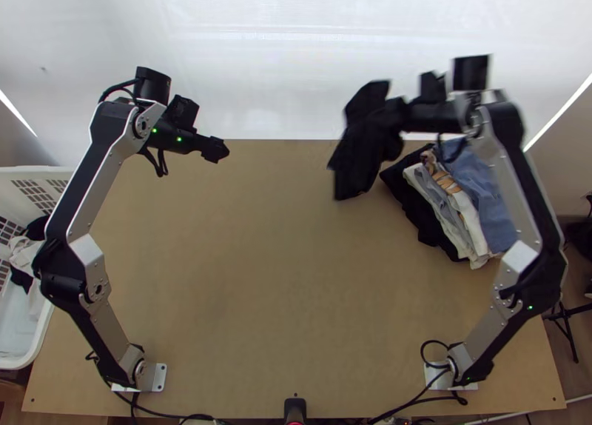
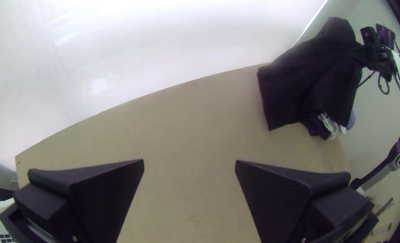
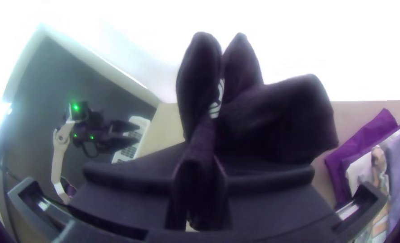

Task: Fold the t-shirt

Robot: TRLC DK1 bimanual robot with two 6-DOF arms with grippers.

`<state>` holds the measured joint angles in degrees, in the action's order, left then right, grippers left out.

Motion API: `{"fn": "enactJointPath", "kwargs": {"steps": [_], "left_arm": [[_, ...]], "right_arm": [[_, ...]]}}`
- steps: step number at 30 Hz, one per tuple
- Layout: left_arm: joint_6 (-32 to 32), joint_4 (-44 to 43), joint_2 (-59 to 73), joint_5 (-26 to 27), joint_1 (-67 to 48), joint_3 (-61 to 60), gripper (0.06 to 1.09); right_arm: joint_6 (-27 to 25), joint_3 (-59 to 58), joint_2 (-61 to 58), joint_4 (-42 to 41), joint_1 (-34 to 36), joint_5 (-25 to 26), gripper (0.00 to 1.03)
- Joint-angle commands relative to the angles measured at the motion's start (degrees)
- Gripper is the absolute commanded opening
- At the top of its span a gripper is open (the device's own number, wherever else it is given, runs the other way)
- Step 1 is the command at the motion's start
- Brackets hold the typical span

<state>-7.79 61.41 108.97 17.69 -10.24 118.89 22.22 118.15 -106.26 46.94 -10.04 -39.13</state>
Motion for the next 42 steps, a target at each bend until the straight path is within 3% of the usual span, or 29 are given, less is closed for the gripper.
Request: {"fn": "enactJointPath", "kwargs": {"steps": [1,16,22,27,32,39,42], "left_arm": [[0.06,-0.24,0.81,0.06,-0.57,0.46,1.04],[0.15,-0.15,0.98,0.06,-0.75,-0.33,1.04],[-0.03,-0.32,1.07,0.06,-1.01,-0.41,1.04],[-0.03,-0.5,1.33,0.06,-1.27,-0.06,1.04],[0.06,-0.59,1.33,0.06,-1.36,0.03,1.04],[0.23,-0.76,1.42,0.06,-1.45,0.73,1.04],[0.41,-0.76,1.6,0.06,-1.54,1.43,1.04]], "right_arm": [[4.76,8.68,0.79,2.11,9.25,-0.59,0.03],[4.33,14.04,-0.09,0.96,23.67,7.67,0.03],[7.67,14.04,0.7,1.49,29.03,8.11,0.03],[7.14,12.02,2.99,3.78,32.81,8.11,0.03],[3.45,8.85,5.89,7.47,35.53,8.2,0.03],[-9.39,6.57,6.41,23.64,38.61,8.37,0.03],[-14.13,2.79,7.73,27.51,40.37,10.92,0.03]]}}
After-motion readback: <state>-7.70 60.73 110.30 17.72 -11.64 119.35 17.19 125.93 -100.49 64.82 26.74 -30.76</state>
